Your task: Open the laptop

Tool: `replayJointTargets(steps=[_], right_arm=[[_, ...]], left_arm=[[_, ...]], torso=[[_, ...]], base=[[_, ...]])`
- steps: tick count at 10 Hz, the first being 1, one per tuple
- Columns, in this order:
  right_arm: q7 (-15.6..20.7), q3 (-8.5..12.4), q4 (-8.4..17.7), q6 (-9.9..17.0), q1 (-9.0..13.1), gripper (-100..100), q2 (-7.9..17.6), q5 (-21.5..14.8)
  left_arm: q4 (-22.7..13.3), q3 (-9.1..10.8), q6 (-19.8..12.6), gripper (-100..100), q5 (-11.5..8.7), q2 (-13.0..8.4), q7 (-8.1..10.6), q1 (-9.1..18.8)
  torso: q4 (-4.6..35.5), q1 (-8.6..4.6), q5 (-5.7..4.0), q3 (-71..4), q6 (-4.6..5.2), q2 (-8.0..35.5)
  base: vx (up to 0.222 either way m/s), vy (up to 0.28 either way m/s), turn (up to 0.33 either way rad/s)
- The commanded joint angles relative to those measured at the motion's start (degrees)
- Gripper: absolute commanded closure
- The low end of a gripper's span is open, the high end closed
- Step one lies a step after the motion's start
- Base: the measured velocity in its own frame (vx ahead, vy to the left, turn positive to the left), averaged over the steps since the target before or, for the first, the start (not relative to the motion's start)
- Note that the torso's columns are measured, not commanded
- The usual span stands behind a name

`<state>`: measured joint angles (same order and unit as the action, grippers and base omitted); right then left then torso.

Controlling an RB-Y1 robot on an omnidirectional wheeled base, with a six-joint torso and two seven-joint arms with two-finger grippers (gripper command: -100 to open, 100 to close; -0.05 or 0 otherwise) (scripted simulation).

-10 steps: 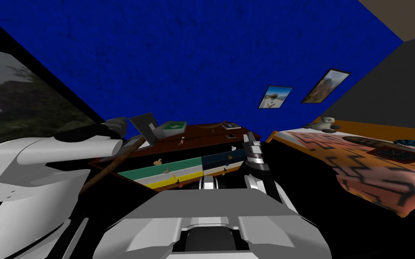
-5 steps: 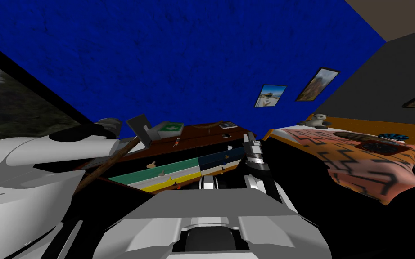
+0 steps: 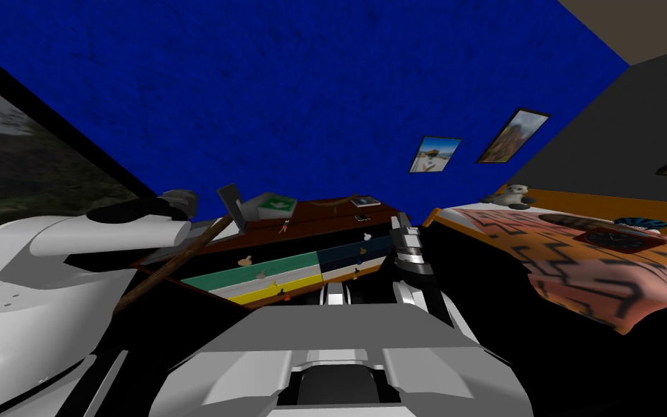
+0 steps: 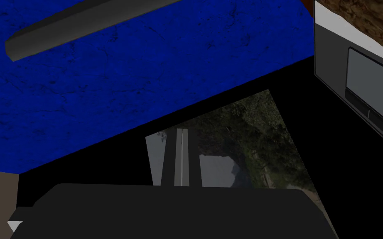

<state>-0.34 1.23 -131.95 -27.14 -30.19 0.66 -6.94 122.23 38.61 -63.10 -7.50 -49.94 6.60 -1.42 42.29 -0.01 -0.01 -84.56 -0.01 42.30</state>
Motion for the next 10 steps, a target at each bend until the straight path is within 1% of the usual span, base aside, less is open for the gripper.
replayJointTargets(steps=[1, 2, 3, 4, 5, 6, 7, 8, 9, 10], right_arm=[[0.00, 0.00, 0.00, 0.00, 0.00, 0, 0.00, 0.00], [0.00, 0.00, 0.00, 0.00, 0.00, 0, 0.00, 0.00], [0.00, 0.00, 0.00, 0.00, 0.00, 0, 0.00, 0.00], [0.00, 0.00, 0.00, 0.00, 0.00, 0, 0.00, 0.00], [0.00, 0.00, 0.00, 0.00, 0.00, 0, 0.00, 0.00], [0.00, 0.00, 0.00, 0.00, 0.00, 0, 0.00, 0.00], [0.00, 0.00, 0.00, 0.00, 0.00, 0, 0.00, 0.00], [0.00, 0.00, 0.00, 0.00, 0.00, 0, 0.00, 0.00], [0.00, 0.00, 0.00, 0.00, 0.00, 0, 0.00, 0.00], [0.00, 0.00, 0.00, 0.00, 0.00, 0, 0.00, 0.00]], left_arm=[[-4.93, 0.07, 3.94, 100, -2.54, -1.67, 2.00, 0.63], [-6.49, 0.07, 3.94, 100, -2.54, -1.67, 2.00, 0.63], [-8.29, 0.05, 6.46, 100, -4.14, -2.72, 3.29, 1.05], [-9.98, 0.05, 6.56, 100, -4.14, -2.72, 3.29, 1.05], [-11.69, 0.03, 8.78, 100, -5.75, -3.77, 4.58, 1.46], [-13.48, 0.03, 9.18, 100, -5.75, -3.77, 4.58, 1.46], [-13.88, 0.03, 9.18, 100, -5.75, -3.77, 4.58, 1.46], [-15.94, 0.01, 11.80, 100, -7.35, -4.83, 5.87, 1.88], [-17.49, 0.01, 11.80, 100, -7.35, -4.83, 5.87, 1.88], [-19.33, -0.01, 14.08, 100, -8.95, -5.88, 7.16, 2.30]], torso=[[-0.01, 0.04, 0.02, -0.02, 0.01, -0.04], [-0.01, 0.01, 0.01, -0.02, 0.00, -0.03], [-0.01, 0.03, 0.01, -0.02, 0.01, -0.04], [-0.01, 0.03, 0.01, -0.01, 0.00, -0.02], [-0.01, 0.03, 0.01, 0.00, 0.01, -0.02], [0.00, -0.02, 0.00, 0.01, 0.00, 0.01], [0.00, 0.01, 0.00, 0.01, 0.01, 0.00], [-0.02, 0.07, 0.03, -0.03, 0.01, -0.06], [-0.01, 0.03, 0.01, -0.02, 0.00, -0.04], [-0.01, 0.02, 0.01, -0.01, 0.01, -0.02]], base=[[-0.034, -0.040, 0.037], [-0.028, -0.033, 0.020], [-0.031, -0.030, 0.035], [-0.031, -0.028, 0.016], [-0.038, -0.042, 0.029], [-0.034, -0.036, 0.024], [-0.015, -0.014, -0.002], [-0.024, -0.026, 0.032], [-0.026, -0.025, 0.021], [-0.039, -0.027, 0.028]])
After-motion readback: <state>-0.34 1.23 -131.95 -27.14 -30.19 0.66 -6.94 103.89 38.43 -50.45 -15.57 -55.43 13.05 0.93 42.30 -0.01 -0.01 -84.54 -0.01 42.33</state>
